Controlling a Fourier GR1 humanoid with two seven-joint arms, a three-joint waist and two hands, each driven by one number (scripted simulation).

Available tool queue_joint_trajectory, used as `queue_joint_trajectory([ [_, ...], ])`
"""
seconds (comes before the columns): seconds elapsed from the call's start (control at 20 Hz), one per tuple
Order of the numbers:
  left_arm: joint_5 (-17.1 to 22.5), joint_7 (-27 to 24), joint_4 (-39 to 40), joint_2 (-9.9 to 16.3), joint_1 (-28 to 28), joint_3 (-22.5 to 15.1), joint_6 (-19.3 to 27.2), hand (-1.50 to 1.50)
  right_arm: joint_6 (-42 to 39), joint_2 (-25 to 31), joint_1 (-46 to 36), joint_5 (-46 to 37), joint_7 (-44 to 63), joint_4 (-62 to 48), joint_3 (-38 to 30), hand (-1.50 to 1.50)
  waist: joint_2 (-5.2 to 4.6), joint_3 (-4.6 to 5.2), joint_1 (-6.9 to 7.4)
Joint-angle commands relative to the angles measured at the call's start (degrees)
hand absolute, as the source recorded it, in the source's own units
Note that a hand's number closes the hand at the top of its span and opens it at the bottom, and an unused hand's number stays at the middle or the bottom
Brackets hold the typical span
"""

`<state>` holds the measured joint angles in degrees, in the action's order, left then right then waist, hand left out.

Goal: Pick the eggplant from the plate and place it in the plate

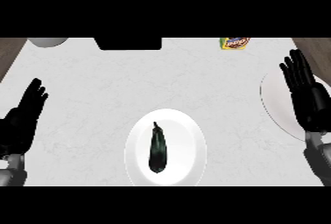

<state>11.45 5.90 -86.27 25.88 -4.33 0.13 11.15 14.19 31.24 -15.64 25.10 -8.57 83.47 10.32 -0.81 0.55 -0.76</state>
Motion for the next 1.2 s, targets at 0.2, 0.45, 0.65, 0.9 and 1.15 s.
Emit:
queue_joint_trajectory([
  [0.2, -0.6, 6.6, 4.8, -9.4, 0.6, -9.3, -0.6, 0.00, 6.5, -3.3, -17.8, -9.8, 18.3, -4.2, 9.4, 1.50, 0.30, -0.34, 2.99],
  [0.45, 2.3, 4.4, 6.0, -13.3, 2.8, -11.0, -3.3, 0.00, 21.0, -1.0, -15.7, -28.0, 25.4, -10.4, 15.2, -1.50, 0.71, -0.25, 1.88],
  [0.65, 2.9, 7.0, 2.3, -12.8, 5.9, -10.5, -3.4, 0.00, 29.5, -10.2, -10.4, -34.9, 26.0, -3.6, 20.0, -1.50, 1.03, -0.52, 1.01],
  [0.9, -0.4, 5.7, 4.1, -15.5, 4.3, -11.4, -1.9, 0.00, 23.0, -8.8, -10.6, -43.9, 39.3, 4.7, 23.6, -1.50, 1.04, -0.49, 0.53],
  [1.15, -0.4, 4.2, 5.5, -16.2, 5.4, -11.3, -1.6, 0.00, 1.7, -1.3, -16.3, -36.9, 48.6, 4.3, 25.7, -1.50, 1.08, -0.38, 0.83],
])
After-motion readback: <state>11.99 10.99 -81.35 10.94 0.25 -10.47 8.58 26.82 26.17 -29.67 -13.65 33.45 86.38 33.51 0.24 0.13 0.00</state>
